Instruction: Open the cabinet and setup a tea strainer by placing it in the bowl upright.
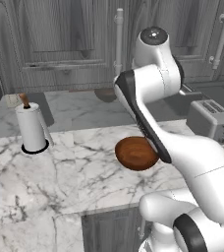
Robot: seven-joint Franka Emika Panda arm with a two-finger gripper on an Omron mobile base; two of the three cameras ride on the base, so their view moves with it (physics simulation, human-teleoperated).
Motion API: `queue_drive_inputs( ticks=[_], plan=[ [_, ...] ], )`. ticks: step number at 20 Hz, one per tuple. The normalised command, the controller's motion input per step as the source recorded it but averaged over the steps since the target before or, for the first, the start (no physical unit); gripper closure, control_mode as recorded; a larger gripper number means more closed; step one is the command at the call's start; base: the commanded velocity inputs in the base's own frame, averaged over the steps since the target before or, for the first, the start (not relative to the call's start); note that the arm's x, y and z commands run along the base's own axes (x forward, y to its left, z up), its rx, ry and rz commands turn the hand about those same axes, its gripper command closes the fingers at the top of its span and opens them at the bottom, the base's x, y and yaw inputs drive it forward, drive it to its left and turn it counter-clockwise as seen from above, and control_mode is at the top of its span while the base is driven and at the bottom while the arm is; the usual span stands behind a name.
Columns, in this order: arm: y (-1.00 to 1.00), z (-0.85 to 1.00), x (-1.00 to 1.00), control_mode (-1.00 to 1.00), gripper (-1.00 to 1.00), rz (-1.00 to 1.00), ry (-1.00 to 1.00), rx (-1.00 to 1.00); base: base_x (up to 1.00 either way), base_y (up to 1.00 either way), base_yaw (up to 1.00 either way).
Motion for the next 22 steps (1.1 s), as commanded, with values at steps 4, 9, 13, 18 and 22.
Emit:
queue_drive_inputs(
  ticks=[4,9,13,18,22],
  plan=[
    [0.31,0.67,-0.15,-1.00,-1.00,-0.03,-0.20,-0.02,0.00,0.00,0.00],
    [0.07,0.48,-0.08,-1.00,-1.00,-0.13,-0.23,0.03,0.00,0.00,0.00],
    [0.00,0.25,0.00,-1.00,-1.00,-0.16,-0.14,0.21,0.00,0.00,0.00],
    [0.00,0.02,0.00,-1.00,-1.00,-0.11,-0.06,0.34,0.00,0.00,0.00],
    [0.05,0.00,0.06,-1.00,-1.00,-0.03,-0.05,0.16,0.00,0.00,0.00]
  ],
)
